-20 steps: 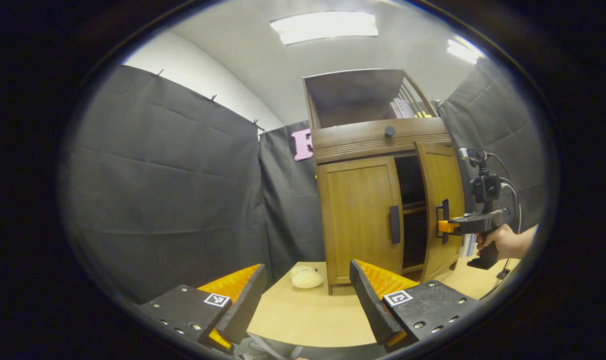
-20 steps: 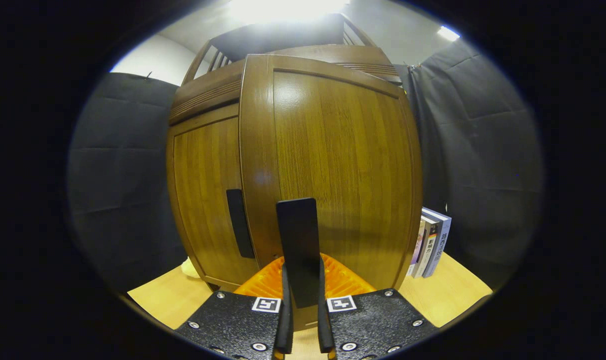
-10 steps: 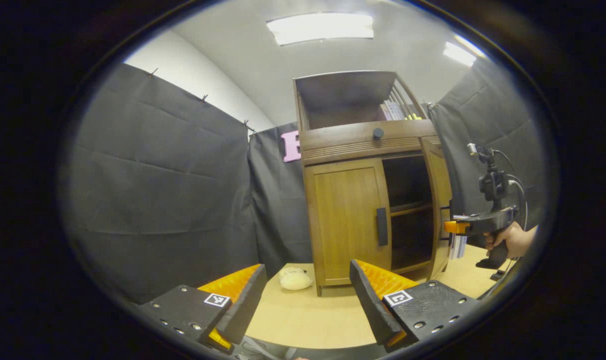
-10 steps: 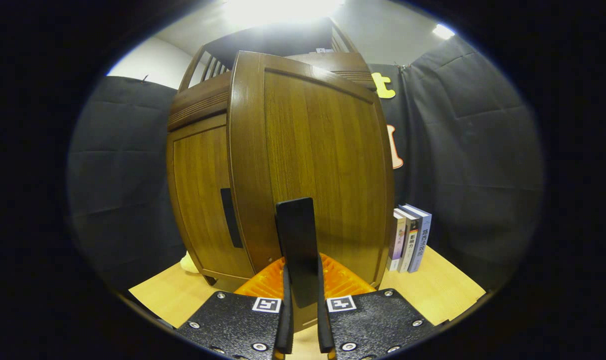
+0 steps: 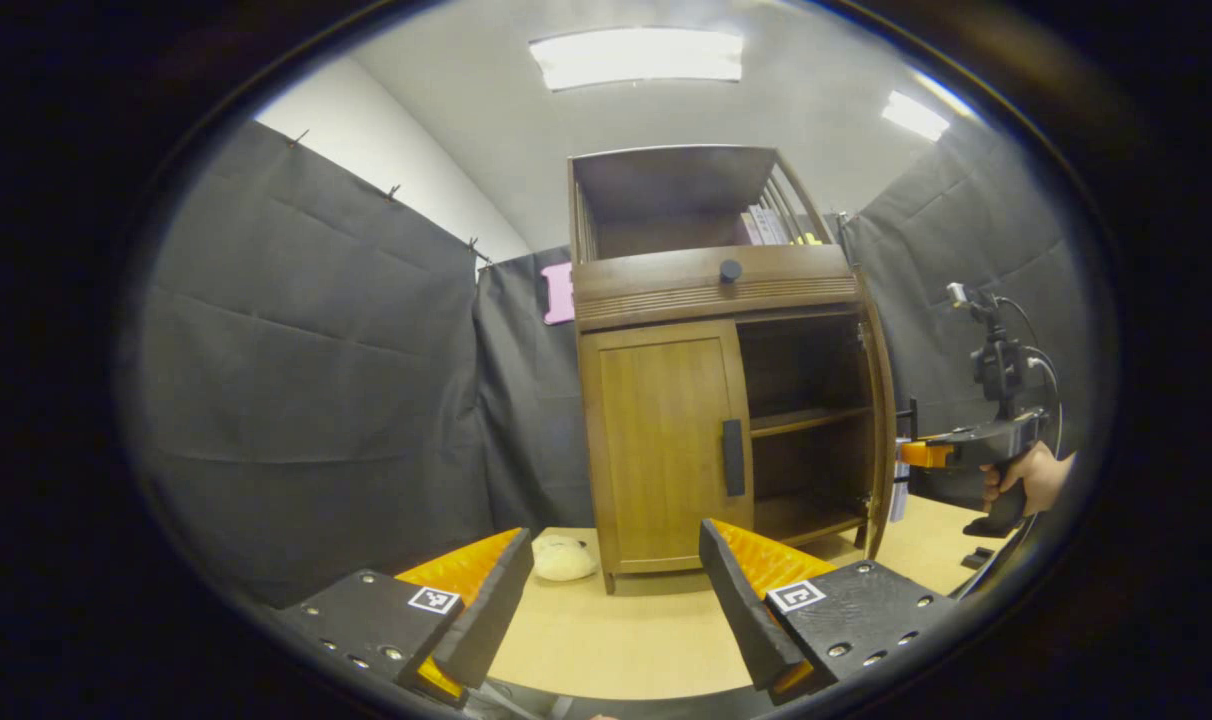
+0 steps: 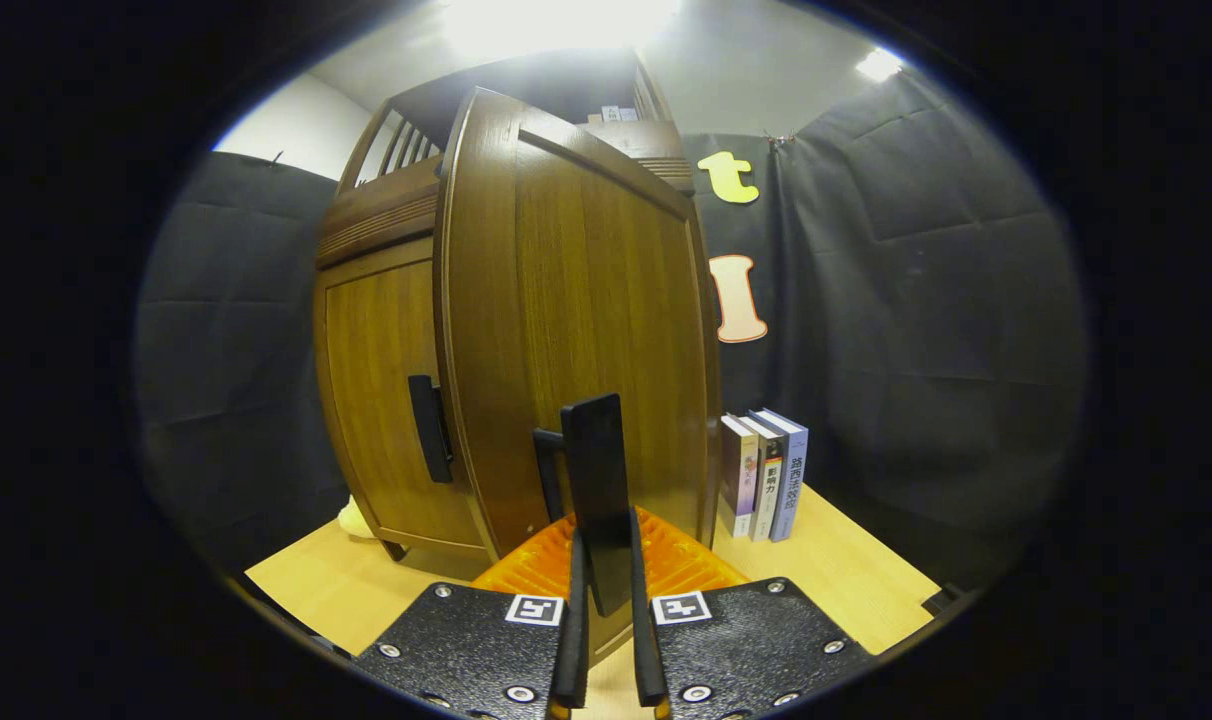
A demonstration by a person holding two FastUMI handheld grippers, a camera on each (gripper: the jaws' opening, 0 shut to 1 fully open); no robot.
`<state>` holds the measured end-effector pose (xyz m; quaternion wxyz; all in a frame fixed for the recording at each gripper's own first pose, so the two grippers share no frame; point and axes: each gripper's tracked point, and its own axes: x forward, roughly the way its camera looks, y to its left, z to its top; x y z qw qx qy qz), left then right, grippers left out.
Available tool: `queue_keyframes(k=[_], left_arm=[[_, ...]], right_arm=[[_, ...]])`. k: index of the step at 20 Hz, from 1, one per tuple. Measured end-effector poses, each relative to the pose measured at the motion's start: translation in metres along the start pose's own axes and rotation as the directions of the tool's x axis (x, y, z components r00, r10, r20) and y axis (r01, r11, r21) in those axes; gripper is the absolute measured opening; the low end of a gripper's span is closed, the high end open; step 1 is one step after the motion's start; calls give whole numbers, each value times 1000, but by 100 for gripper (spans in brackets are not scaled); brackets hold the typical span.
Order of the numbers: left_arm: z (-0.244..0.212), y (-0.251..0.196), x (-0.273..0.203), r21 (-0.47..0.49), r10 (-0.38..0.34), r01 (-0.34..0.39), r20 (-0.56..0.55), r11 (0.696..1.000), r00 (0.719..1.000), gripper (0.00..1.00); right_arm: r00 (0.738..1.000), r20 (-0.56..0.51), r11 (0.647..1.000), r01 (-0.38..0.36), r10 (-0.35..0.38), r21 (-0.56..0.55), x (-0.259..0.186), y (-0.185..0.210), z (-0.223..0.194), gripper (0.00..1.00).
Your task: Open the right door of the double-door shoe cabinet with the right hand, and open the left door with the left hand.
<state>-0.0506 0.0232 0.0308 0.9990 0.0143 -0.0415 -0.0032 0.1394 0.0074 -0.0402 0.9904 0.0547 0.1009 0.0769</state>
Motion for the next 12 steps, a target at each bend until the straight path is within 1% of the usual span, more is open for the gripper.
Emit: queue_keyframes(k=[1, 2, 3, 5, 7, 9, 10, 11, 12], left_arm=[[0, 0, 0, -3, -8, 8, 1, 1000, 1000, 95], [1, -1, 0, -5, -16, 16, 3, 1000, 1000, 100], [1, -2, 0, -6, -25, 25, 3, 1000, 1000, 95], [1, -3, -1, -10, -41, 41, 4, 999, 999, 95], [1, -5, -1, -15, -55, 55, 4, 998, 998, 95], [1, -6, -2, -19, -71, 71, 1, 997, 997, 95], [1, -6, -2, -17, -76, 76, 3, 997, 997, 100], [1, -7, -2, -16, -81, 81, 7, 997, 997, 95], [1, -8, -1, -17, -87, 87, 8, 996, 996, 100]], right_arm=[[1000, 0, 1000, 9, -9, 2, -2, -6, 0, 17], [1000, -1, 1000, 19, -19, 5, -3, -9, 0, 16], [1000, -1, 1000, 26, -26, 8, -6, -14, 0, 16], [999, -2, 999, 46, -46, 1, -9, -22, 3, 16], [998, -6, 998, 69, -69, -7, -13, -31, 3, 12], [996, -5, 996, 91, -91, -10, -16, -39, 4, 11], [995, -3, 995, 102, -102, -13, -17, -45, 4, 11], [993, -4, 993, 117, -117, -12, -19, -50, 4, 11], [991, -6, 991, 134, -135, -7, -20, -57, 4, 11]])
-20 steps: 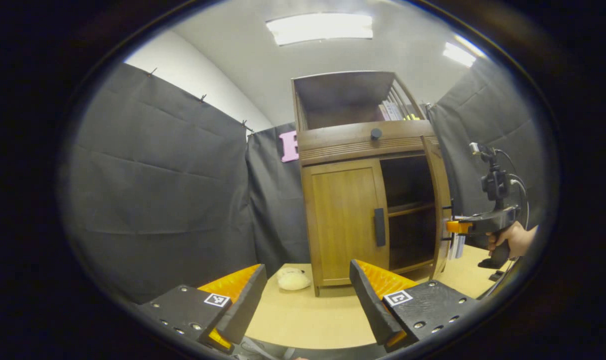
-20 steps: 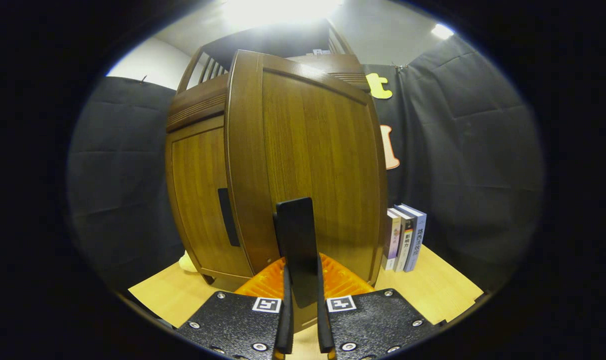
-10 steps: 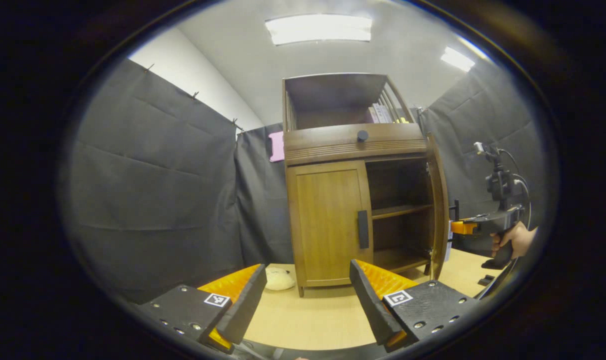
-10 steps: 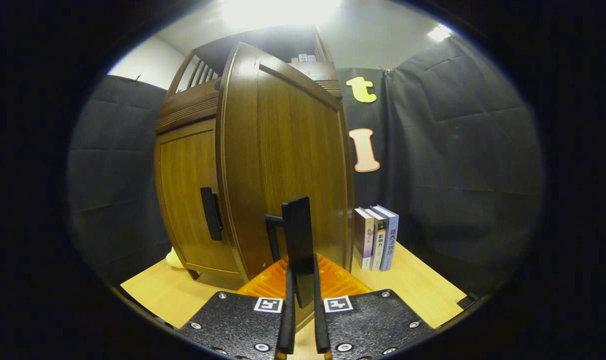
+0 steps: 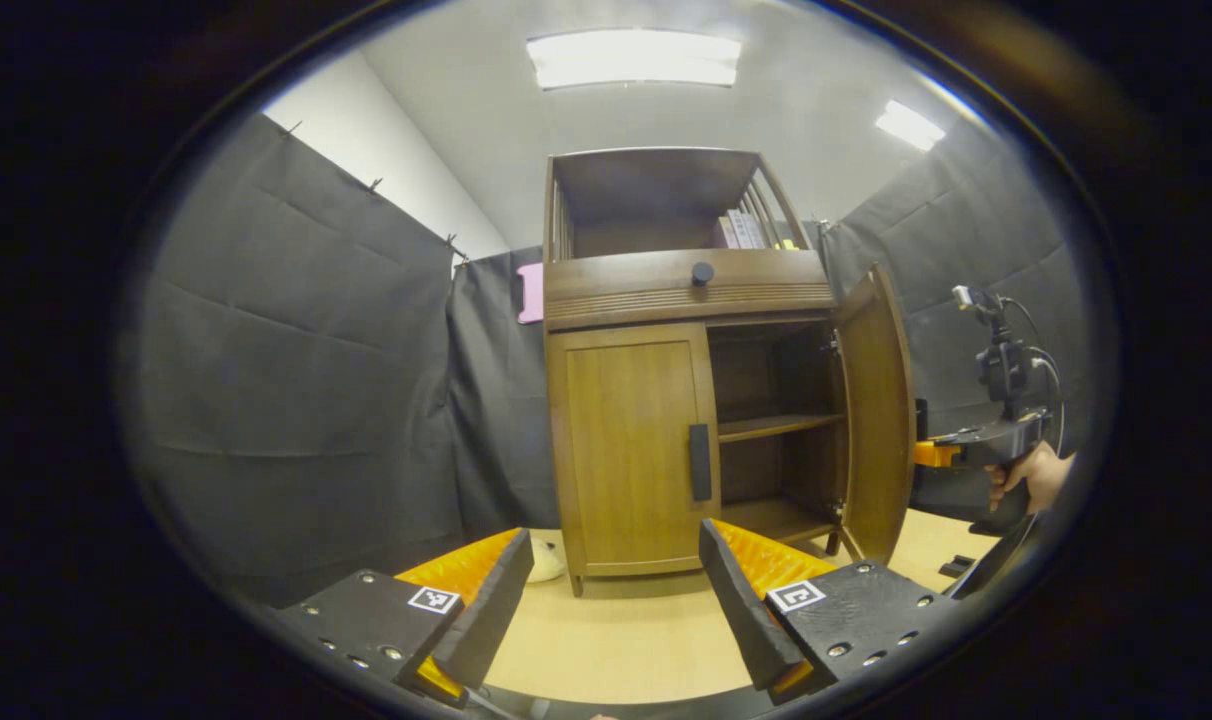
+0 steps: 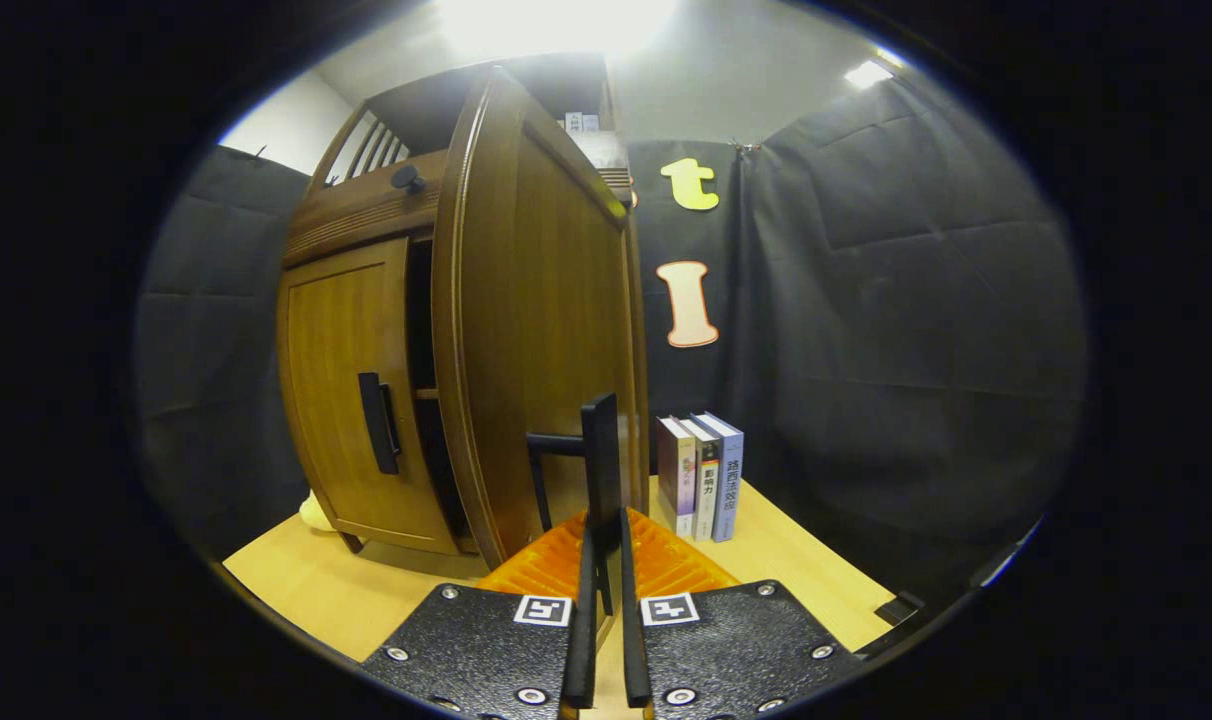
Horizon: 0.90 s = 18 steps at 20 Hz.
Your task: Open the right door of the double-door shoe cabinet with the right hand, and open the left door with the left hand.
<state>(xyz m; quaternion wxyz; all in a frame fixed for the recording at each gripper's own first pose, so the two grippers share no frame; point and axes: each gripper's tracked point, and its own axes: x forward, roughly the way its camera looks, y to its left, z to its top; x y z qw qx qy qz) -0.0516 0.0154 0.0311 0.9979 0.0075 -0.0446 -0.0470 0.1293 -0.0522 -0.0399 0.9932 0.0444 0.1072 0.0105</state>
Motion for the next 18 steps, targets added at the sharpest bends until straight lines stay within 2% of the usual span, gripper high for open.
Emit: queue_keyframes(k=[3, 4, 6, 7, 8, 9, 14, 18], left_arm=[[-1, -1, -1, -6, -8, 8, -11, 1000, 1000, 95], [-2, -2, -1, -14, -12, 12, -15, 1000, 1000, 100], [-3, -4, 0, -24, -17, 17, -20, 1000, 1000, 100], [-4, -5, 0, -26, -20, 19, -22, 999, 1000, 100], [-6, -5, 0, -27, -23, 22, -27, 999, 999, 100], [-7, -5, 0, -27, -26, 25, -32, 999, 999, 100], [-10, -5, 3, -32, -33, 32, -45, 999, 998, 100], [-10, -9, 9, -19, -48, 47, -44, 999, 998, 100]], right_arm=[[999, 2, 999, 44, -44, 20, -4, -17, 3, 12], [999, 2, 998, 54, -54, 20, -5, -23, 2, 11], [997, 4, 997, 73, -73, 8, -10, -33, 3, 4], [997, 7, 997, 82, -82, 4, -13, -37, 5, 7], [996, 9, 996, 92, -92, -2, -14, -41, 4, 1], [995, 14, 995, 103, -103, -11, -16, -45, 4, 6], [985, 47, 984, 166, -164, -58, -30, -68, 6, 4], [975, 63, 976, 217, -215, -32, -48, -90, -5, 8]])
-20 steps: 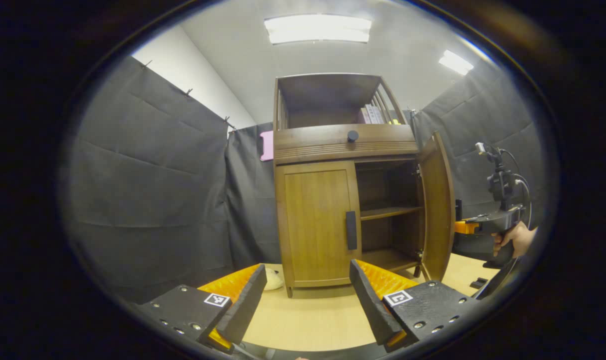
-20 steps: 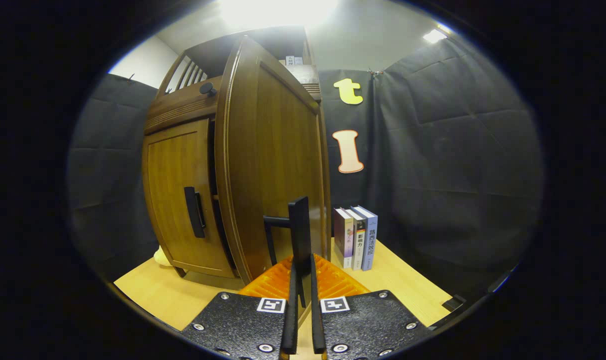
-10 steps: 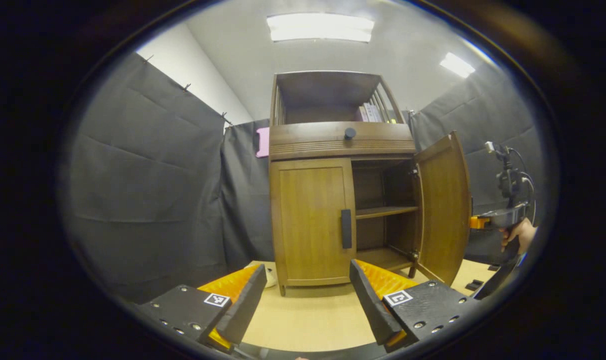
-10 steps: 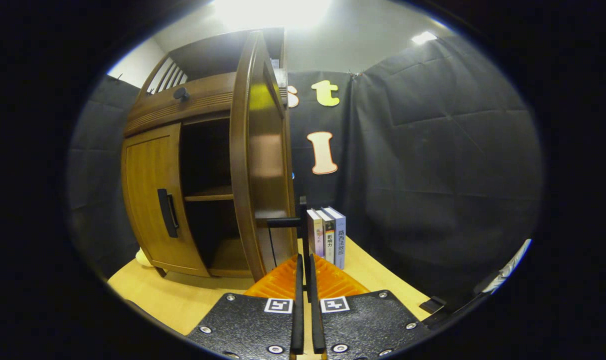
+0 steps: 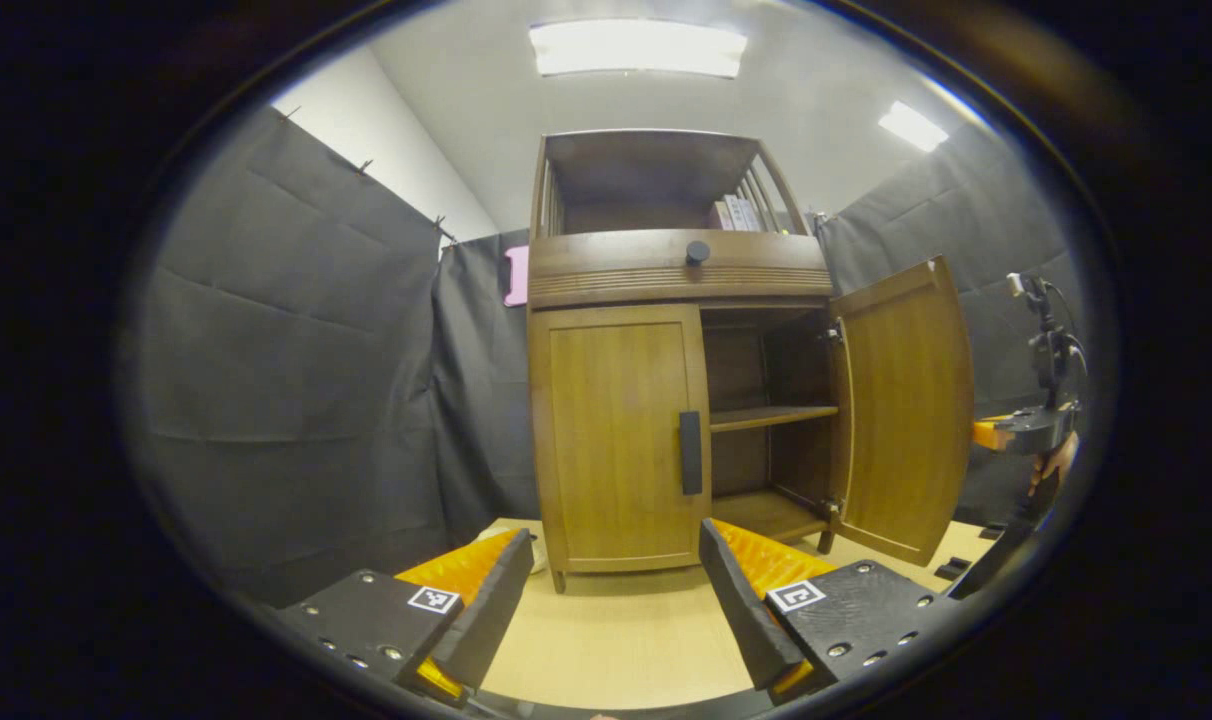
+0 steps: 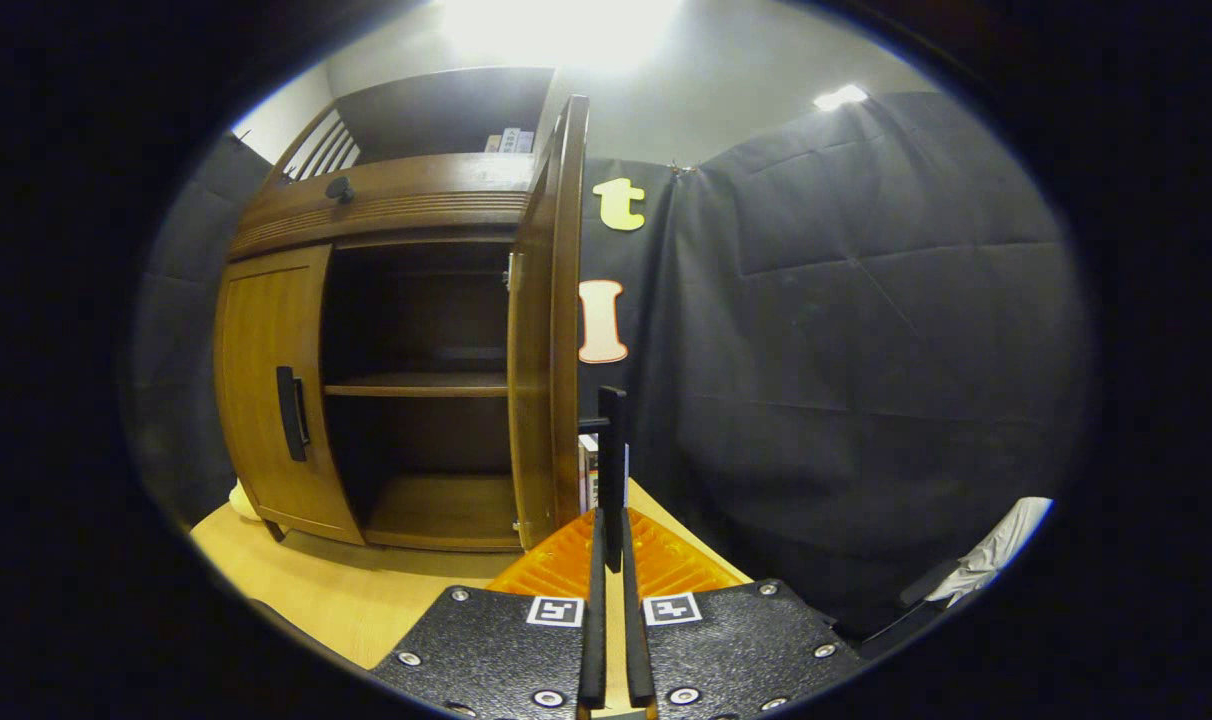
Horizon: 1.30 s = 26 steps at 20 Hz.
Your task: Open the right door of the double-door shoe cabinet with the right hand, and open the left door with the left hand.
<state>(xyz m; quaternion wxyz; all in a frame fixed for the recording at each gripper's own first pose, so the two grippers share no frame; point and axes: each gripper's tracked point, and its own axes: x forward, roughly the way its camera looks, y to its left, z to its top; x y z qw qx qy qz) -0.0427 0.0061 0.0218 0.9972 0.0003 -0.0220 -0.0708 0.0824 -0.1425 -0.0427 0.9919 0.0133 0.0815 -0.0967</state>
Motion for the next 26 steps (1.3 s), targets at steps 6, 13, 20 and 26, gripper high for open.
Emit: queue_keyframes(k=[6, 13, 20, 26], left_arm=[[-2, -7, 12, 7, -41, 41, -9, 999, 999, 100], [9, -22, 50, -12, -77, 77, 6, 997, 997, 100], [11, -39, 71, -69, -112, 112, 14, 991, 994, 100], [7, -41, 91, -66, -99, 100, 9, 993, 995, 100]], right_arm=[[998, 11, 998, -54, 54, 18, -22, -1, -1, 6], [995, 76, 998, -64, 63, 5, -64, 0, 13, 96], [994, 79, 997, -67, 70, -44, -76, 6, 6, 95], [999, 39, 999, -37, 38, -26, -72, -5, -12, 96]])
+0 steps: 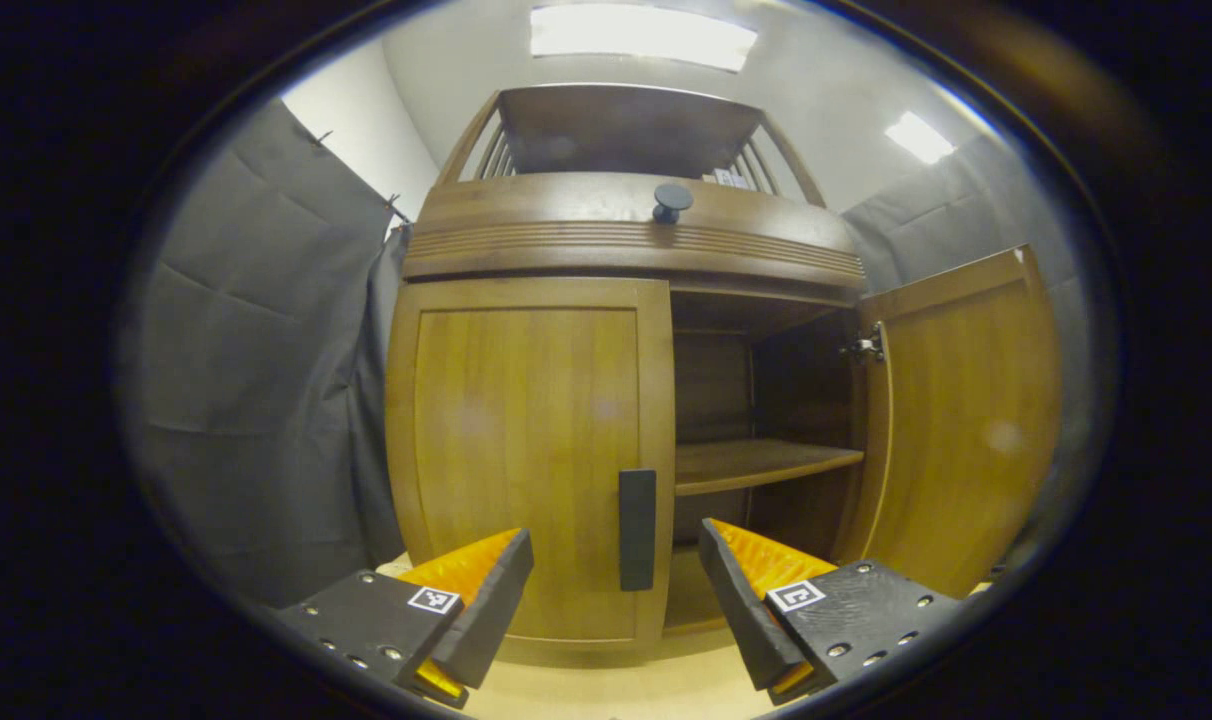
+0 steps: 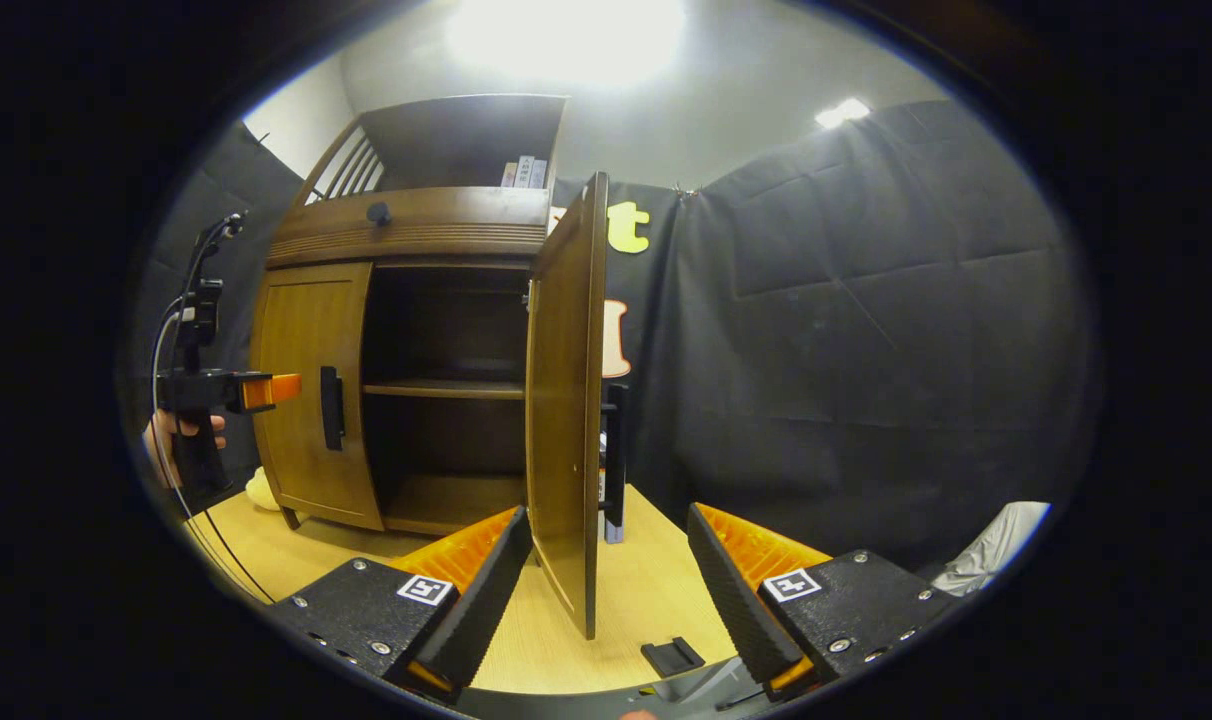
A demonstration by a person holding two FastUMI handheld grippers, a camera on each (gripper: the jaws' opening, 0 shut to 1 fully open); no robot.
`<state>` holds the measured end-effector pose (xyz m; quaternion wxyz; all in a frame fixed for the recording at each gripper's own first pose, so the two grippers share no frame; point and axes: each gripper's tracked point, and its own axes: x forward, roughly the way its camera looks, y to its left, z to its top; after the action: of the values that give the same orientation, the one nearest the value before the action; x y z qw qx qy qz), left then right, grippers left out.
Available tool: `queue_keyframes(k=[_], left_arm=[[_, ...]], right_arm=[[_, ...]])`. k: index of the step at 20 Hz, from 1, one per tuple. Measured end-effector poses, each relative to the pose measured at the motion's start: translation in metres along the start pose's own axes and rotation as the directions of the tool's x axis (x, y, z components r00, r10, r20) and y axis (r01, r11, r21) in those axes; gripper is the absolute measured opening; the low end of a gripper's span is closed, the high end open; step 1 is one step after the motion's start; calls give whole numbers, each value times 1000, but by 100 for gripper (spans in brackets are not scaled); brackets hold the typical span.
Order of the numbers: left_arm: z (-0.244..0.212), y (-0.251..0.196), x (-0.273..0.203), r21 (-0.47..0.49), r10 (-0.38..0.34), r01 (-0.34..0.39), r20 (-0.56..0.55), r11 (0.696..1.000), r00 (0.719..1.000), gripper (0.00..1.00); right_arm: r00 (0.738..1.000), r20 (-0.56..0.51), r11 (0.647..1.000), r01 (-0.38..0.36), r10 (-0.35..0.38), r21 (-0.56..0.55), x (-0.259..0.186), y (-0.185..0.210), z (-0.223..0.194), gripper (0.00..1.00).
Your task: Open the right door of the double-door shoe cabinet with the right hand, and open the left door with the left hand.
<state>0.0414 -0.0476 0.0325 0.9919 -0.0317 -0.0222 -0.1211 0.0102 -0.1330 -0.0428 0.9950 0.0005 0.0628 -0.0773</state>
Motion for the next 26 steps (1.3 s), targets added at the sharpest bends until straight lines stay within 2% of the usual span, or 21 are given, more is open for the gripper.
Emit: queue_keyframes(k=[5, 6, 7, 8, 12, 13, 14, 15, 16, 17, 18, 20, 21, 23, 25, 26], left_arm=[[-11, 3, 11, -12, 14, -14, -36, 1000, 999, 100], [-12, 1, 12, -26, 14, -15, -44, 1000, 999, 95], [-15, -1, 13, -39, 13, -15, -52, 999, 999, 95], [-16, -2, 15, -45, 12, -15, -57, 999, 998, 100], [-23, -5, 21, -44, -3, -1, -79, 999, 997, 100], [-24, -5, 21, -41, -4, 0, -87, 999, 996, 95], [-26, -4, 20, -41, -5, 1, -93, 999, 996, 100], [-26, -4, 21, -45, -7, 2, -104, 999, 995, 100], [-27, -4, 22, -52, -11, 5, -114, 999, 993, 95], [-27, -5, 21, -57, -14, 7, -123, 998, 992, 100], [-26, -5, 21, -56, -12, 5, -128, 998, 992, 100], [-30, -5, 23, -62, -8, 0, -139, 998, 990, 77], [-33, -7, 21, -68, -14, 4, -150, 998, 989, 70], [-31, -19, 18, -94, -72, 59, -145, 994, 987, 70], [-31, -15, 18, -70, -54, 44, -149, 997, 987, 27], [-31, -13, 19, -56, -46, 38, -150, 998, 988, 26]], right_arm=[[1000, -12, 1000, 20, -20, 4, 10, -5, -4, 96], [1000, -16, 1000, 19, -19, 6, 12, -4, -4, 96], [1000, -19, 1000, 17, -17, 10, 13, -2, -5, 96], [1000, -22, 1000, 14, -13, 11, 14, -1, -6, 96], [999, -38, 1000, 5, -6, -12, 17, 3, -13, 96], [999, -41, 1000, 4, -5, -11, 18, 2, -13, 96], [999, -39, 1000, 5, -5, -7, 18, 2, -13, 96], [999, -37, 1000, 12, -13, -7, 21, 1, -12, 96], [999, -35, 1000, 23, -23, -13, 22, -2, -13, 96], [999, -35, 999, 27, -28, -18, 22, -3, -13, 96], [999, -35, 999, 28, -29, -21, 23, -4, -13, 96], [999, -40, 999, 28, -29, -27, 23, -4, -15, 96], [999, -42, 999, 27, -28, -27, 23, -4, -16, 96], [999, -45, 1000, 19, -20, -19, 22, -2, -18, 96], [999, -41, 1000, 9, -10, -12, 20, 2, -16, 96], [999, -36, 1000, 5, -5, -12, 19, 4, -14, 96]])
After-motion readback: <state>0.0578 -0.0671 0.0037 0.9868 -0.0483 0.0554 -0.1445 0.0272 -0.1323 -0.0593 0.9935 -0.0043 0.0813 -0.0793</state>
